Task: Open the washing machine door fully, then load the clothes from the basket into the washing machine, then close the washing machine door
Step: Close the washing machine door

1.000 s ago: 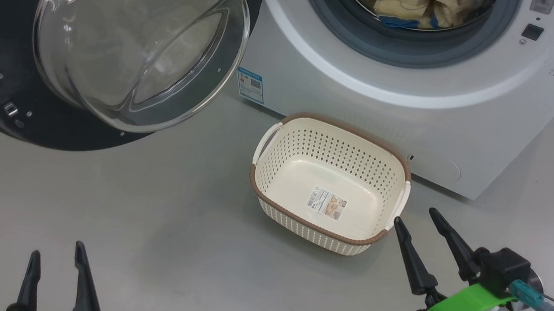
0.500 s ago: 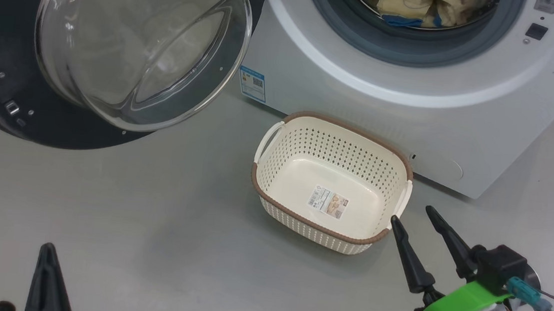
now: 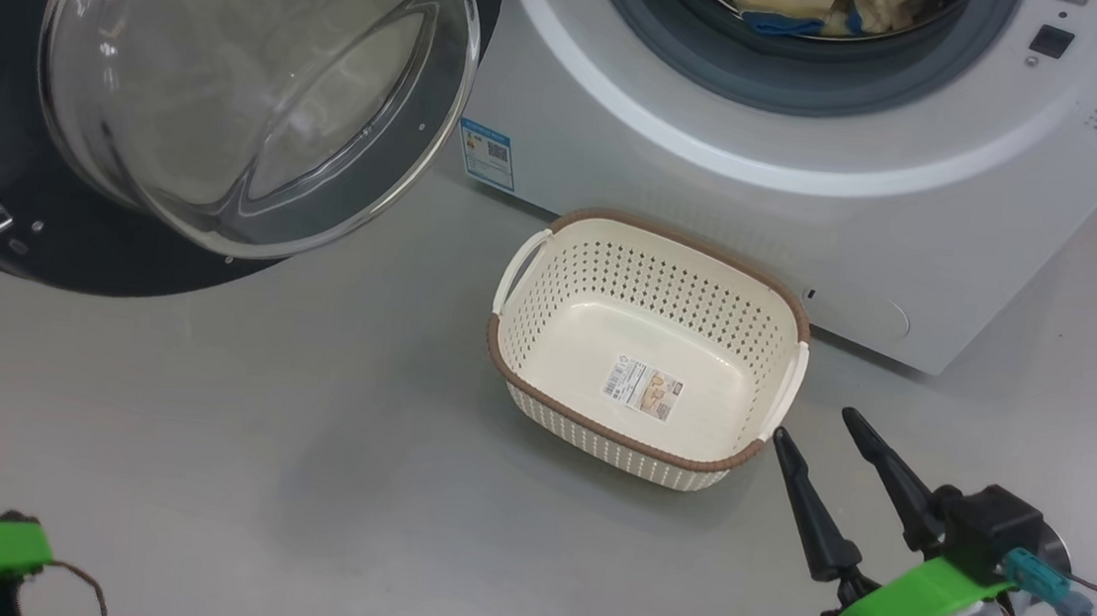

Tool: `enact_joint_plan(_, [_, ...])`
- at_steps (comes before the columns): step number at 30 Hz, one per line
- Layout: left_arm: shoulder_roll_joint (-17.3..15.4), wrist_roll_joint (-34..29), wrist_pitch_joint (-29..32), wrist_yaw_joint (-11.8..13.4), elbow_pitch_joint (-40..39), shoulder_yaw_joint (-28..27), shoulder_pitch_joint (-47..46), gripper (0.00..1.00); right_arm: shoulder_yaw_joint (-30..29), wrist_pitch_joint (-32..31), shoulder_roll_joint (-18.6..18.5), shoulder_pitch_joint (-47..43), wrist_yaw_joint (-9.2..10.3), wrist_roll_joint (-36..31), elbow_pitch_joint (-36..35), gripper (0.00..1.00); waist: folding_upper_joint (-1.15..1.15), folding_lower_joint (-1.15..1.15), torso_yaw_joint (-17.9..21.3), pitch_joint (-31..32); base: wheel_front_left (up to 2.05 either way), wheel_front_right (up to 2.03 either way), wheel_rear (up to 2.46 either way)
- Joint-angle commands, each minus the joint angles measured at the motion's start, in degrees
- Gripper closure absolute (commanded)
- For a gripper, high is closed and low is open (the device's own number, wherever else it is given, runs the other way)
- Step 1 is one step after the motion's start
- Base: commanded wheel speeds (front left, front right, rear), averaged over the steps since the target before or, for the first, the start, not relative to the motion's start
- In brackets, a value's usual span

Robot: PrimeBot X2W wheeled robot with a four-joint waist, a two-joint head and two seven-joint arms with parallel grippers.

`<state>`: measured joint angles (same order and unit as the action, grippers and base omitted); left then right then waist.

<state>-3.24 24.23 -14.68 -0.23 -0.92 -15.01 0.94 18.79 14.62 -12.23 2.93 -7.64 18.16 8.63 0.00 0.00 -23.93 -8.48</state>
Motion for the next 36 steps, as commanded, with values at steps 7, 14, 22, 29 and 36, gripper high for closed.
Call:
enact_joint_plan(7, [-5.57,4.46,-0.29,-2.67,2.57,-7.84,-11.52,1.0,1.02,0.38,-1.55,2.79,0.15,0.29,-1.84,0.0,0.0,0.0,0.68,-1.08,0.0,0.0,0.0])
enact_joint_plan(14, [-13.99,10.32,1.8,-3.92,9.88,-12.27,-23.9,1.0,1.39,0.33,-2.47,4.06,0.15,0.3,-2.13,0.0,0.0,0.0,1.68,-3.06,0.0,0.0,0.0])
enact_joint_plan(22, [-21.63,18.09,5.08,-5.05,23.02,-16.21,-37.05,1.0,1.38,-0.1,-3.64,5.09,0.15,0.44,-2.53,0.0,0.0,0.0,2.86,-5.58,0.0,0.0,0.0])
enact_joint_plan(29, [-25.66,25.29,9.47,-6.34,34.09,-17.98,-45.2,1.0,1.25,-1.52,-5.12,6.05,0.15,0.14,-4.15,0.0,0.0,0.0,3.71,-8.3,0.0,0.0,0.0])
enact_joint_plan(36, [-28.93,35.74,17.73,-7.2,41.28,-19.68,-49.93,1.0,1.09,-3.74,-6.96,6.5,0.15,-0.17,-6.5,0.0,0.0,0.0,4.52,-10.89,0.0,0.0,0.0])
